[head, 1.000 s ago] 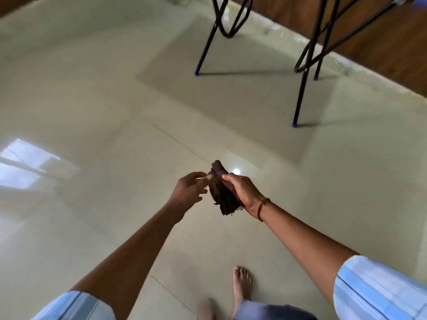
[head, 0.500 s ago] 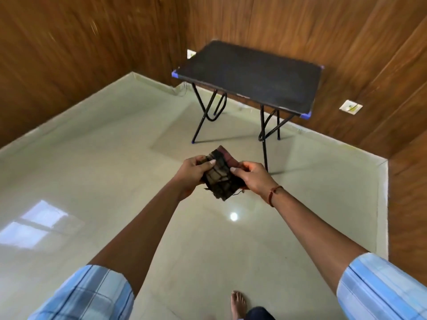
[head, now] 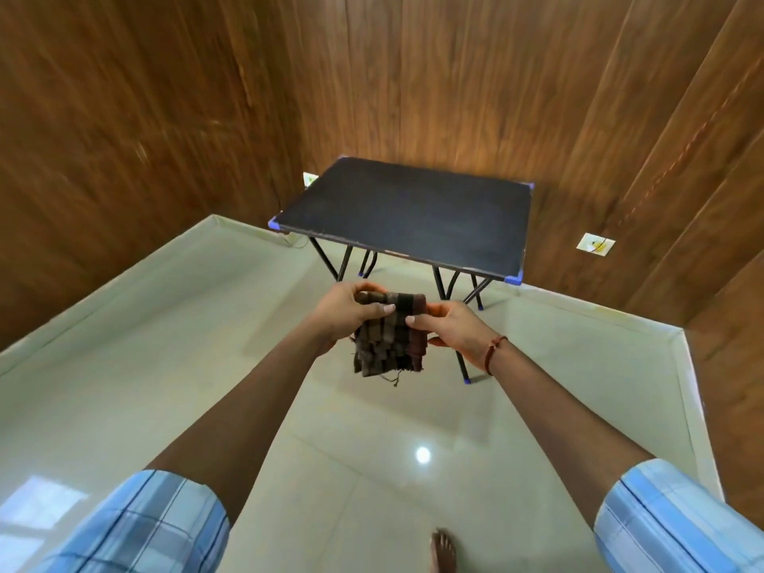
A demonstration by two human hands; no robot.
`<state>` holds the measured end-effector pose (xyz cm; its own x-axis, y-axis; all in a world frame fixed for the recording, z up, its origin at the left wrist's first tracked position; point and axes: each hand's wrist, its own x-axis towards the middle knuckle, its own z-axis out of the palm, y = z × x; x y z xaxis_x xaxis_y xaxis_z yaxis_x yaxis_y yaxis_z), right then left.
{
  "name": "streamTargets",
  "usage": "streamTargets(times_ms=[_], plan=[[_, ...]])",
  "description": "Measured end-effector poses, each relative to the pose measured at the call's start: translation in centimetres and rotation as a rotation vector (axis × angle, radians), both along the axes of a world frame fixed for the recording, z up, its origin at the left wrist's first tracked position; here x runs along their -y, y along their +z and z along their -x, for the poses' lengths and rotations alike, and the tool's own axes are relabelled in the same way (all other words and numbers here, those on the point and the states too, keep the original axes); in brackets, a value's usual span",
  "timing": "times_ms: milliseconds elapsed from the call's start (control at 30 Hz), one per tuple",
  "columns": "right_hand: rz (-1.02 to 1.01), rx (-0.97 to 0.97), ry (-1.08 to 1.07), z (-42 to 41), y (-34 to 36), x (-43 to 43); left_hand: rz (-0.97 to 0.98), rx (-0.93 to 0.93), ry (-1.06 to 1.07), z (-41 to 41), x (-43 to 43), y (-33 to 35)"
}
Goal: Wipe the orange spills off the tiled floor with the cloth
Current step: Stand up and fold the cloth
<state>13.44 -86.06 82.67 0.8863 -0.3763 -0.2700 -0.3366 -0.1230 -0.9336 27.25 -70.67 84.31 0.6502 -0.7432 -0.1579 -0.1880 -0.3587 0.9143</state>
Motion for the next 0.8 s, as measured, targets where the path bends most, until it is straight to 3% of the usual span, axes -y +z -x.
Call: streamTargets(times_ms=[133,400,567,800], plan=[[0.060,-0.036,-0.003,-3.5,-0.1,6.9,-0.131,0.072,-0.140,-3.4,7.4,-0.2],[0.531,-0.158,0.123,-10.8,0.1,16.2,-0.343,0.409,-0.241,-10.2,18.0,-0.7],[0.367,-0.261,0.013,-14.0,-3.3,20.3,-0.495,0.554,-0.386,-14.0,23.5,-4.0],[0.209,-0.374,-0.333,-19.1,-9.1,27.6,-0.552,0.422,-0.606,-20.2,35.4,-9.5]])
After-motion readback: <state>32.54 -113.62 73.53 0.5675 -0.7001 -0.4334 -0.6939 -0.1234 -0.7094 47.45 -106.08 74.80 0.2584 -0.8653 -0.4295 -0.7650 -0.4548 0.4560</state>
